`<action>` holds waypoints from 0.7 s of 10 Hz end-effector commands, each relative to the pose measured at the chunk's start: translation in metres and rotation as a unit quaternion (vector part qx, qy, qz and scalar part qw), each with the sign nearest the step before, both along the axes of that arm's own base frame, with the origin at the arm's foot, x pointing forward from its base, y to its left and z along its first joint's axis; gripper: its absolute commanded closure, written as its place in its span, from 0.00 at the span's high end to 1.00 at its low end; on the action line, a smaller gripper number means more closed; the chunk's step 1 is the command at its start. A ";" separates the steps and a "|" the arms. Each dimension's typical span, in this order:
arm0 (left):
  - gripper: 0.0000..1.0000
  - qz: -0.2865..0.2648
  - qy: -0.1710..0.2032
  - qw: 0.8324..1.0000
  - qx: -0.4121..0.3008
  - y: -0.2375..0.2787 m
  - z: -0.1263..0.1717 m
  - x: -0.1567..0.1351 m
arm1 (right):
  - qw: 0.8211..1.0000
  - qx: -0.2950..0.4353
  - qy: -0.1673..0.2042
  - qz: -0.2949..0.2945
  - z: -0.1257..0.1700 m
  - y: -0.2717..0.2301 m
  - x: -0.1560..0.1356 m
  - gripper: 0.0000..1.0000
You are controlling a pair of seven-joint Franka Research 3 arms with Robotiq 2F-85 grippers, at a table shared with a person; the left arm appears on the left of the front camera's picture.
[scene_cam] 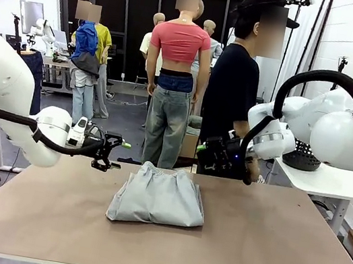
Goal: Fold the training pants.
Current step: Fold the Training pants in half.
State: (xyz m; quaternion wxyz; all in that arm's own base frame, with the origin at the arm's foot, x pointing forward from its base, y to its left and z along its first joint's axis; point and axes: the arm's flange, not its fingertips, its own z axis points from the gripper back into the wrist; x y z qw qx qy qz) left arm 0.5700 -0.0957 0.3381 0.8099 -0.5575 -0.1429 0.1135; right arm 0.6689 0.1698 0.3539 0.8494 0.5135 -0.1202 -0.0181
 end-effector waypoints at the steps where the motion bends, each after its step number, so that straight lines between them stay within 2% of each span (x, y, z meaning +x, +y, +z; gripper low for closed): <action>1: 1.00 -0.002 0.010 1.000 0.000 -0.003 -0.007 0.005 | 1.000 0.003 0.008 0.002 -0.008 0.000 0.003 1.00; 7: 1.00 -0.002 0.010 1.000 0.000 -0.003 -0.007 0.005 | 1.000 0.003 0.008 0.002 -0.008 0.000 0.003 1.00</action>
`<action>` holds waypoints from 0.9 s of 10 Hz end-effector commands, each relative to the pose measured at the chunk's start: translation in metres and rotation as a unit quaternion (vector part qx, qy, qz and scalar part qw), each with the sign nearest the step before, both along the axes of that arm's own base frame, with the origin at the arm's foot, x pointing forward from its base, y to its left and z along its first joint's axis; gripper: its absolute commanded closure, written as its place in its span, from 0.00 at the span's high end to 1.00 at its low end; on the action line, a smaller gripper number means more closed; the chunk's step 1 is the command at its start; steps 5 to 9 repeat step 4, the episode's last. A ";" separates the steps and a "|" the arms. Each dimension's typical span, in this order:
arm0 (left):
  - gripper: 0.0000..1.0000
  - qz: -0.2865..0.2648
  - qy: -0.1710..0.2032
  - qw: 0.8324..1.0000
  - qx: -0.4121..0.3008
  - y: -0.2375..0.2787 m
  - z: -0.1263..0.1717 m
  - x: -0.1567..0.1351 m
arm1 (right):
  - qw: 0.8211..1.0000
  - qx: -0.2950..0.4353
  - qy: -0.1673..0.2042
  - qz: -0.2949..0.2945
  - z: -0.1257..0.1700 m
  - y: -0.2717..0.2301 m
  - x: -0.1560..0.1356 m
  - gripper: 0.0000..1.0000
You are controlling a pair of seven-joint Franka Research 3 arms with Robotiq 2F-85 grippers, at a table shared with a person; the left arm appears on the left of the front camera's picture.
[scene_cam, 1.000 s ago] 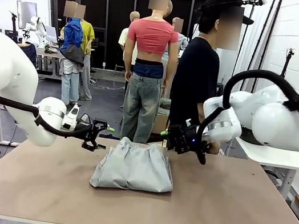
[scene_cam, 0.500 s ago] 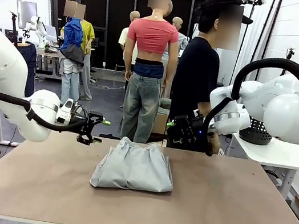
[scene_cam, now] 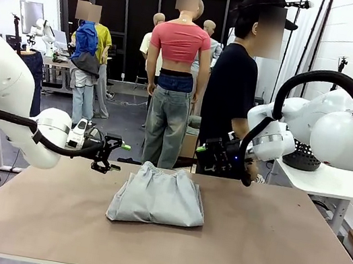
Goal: Fold the training pants.
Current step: Fold the Training pants in half.
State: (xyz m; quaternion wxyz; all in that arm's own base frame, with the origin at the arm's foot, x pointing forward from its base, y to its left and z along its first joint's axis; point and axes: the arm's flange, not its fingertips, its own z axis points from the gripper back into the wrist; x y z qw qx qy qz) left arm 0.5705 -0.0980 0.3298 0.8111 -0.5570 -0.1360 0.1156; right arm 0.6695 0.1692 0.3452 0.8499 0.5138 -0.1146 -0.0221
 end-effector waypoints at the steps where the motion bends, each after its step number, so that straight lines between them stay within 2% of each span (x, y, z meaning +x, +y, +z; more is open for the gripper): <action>1: 1.00 0.000 0.003 1.000 0.000 -0.001 0.002 0.005 | 1.000 0.003 0.001 0.003 0.000 0.001 0.003 1.00; 9: 1.00 0.000 0.003 1.000 0.000 -0.001 0.002 0.005 | 1.000 0.003 0.001 0.003 0.000 0.001 0.003 1.00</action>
